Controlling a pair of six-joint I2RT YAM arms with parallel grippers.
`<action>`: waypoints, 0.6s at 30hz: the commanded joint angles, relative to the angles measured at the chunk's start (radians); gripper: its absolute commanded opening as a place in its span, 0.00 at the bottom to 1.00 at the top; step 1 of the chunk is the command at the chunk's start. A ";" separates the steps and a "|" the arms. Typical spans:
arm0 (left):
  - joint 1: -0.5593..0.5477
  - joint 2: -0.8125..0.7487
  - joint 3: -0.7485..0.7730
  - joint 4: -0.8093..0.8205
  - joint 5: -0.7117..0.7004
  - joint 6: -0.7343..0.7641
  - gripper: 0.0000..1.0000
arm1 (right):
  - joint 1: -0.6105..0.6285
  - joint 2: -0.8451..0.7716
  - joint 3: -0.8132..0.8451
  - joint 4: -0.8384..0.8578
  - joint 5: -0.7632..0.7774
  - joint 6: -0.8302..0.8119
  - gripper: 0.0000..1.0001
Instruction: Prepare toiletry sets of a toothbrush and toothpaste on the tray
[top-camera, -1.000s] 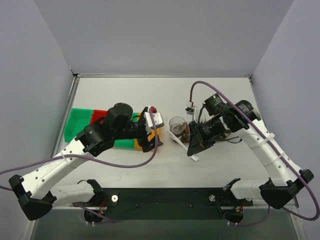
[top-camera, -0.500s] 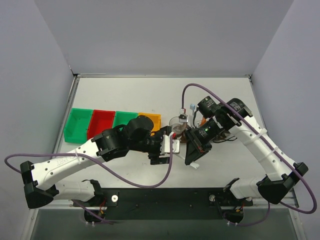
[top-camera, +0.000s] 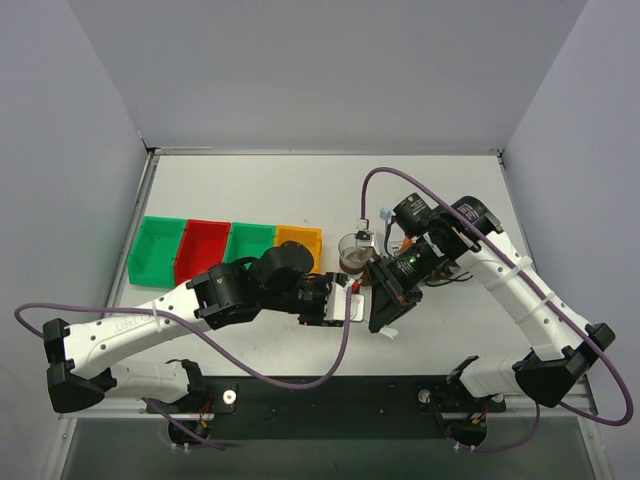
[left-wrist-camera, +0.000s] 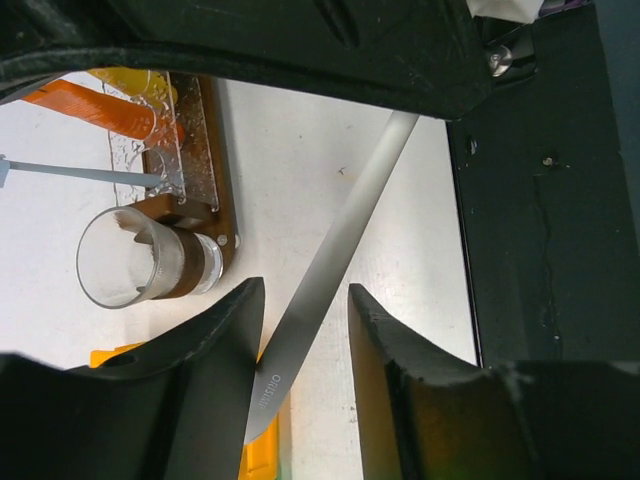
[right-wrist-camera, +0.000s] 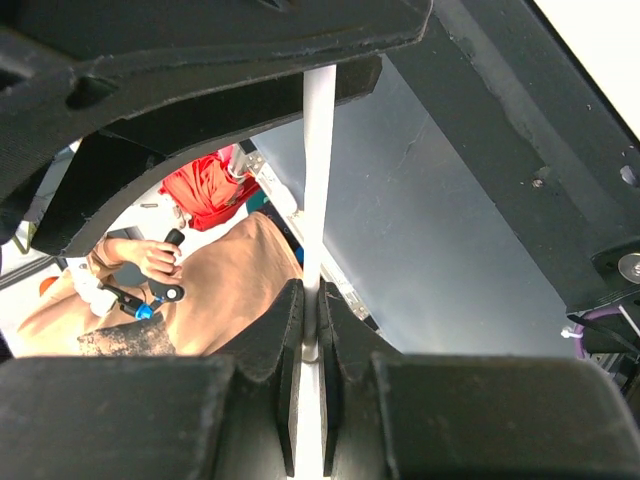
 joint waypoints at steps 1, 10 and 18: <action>-0.027 0.007 0.022 -0.008 -0.045 0.024 0.46 | 0.005 -0.004 0.021 -0.116 -0.044 -0.019 0.00; -0.034 0.011 0.021 -0.013 -0.058 0.002 0.18 | 0.002 -0.007 0.012 -0.102 -0.059 -0.019 0.00; -0.031 0.010 0.010 -0.015 -0.013 -0.071 0.00 | -0.017 -0.029 0.013 -0.045 -0.015 0.017 0.30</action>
